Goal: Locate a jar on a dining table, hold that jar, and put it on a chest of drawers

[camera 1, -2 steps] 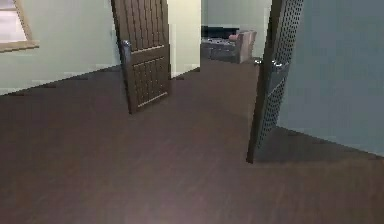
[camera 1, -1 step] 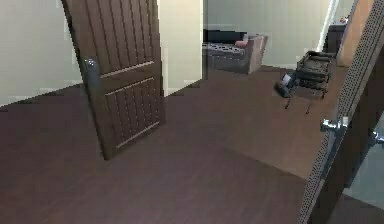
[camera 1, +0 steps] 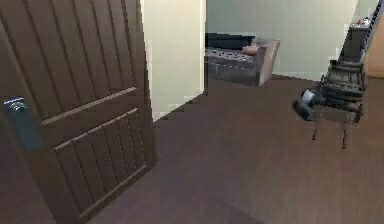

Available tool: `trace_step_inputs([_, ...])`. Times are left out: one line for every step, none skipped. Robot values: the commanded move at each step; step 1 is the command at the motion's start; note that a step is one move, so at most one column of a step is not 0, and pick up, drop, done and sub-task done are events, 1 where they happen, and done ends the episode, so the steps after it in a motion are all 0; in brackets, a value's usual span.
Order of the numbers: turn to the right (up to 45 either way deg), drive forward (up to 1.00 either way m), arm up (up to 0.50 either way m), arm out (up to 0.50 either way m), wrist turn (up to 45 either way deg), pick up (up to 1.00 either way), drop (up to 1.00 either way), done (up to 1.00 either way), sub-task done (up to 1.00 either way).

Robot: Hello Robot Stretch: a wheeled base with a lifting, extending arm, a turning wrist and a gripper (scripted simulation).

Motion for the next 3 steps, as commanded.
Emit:
trace_step_inputs([30.0, 0.0, 0.0, 0.0, 0.0, 0.0, 0.0, 0.0, 0.0])
trace_step_inputs([0.0, 0.55, 0.0, 0.0, 0.0, 0.0, 0.0, 0.0, 0.0])
trace_step_inputs([24.0, 0.0, 0.0, 0.0, 0.0, 0.0, 0.0, 0.0, 0.0])
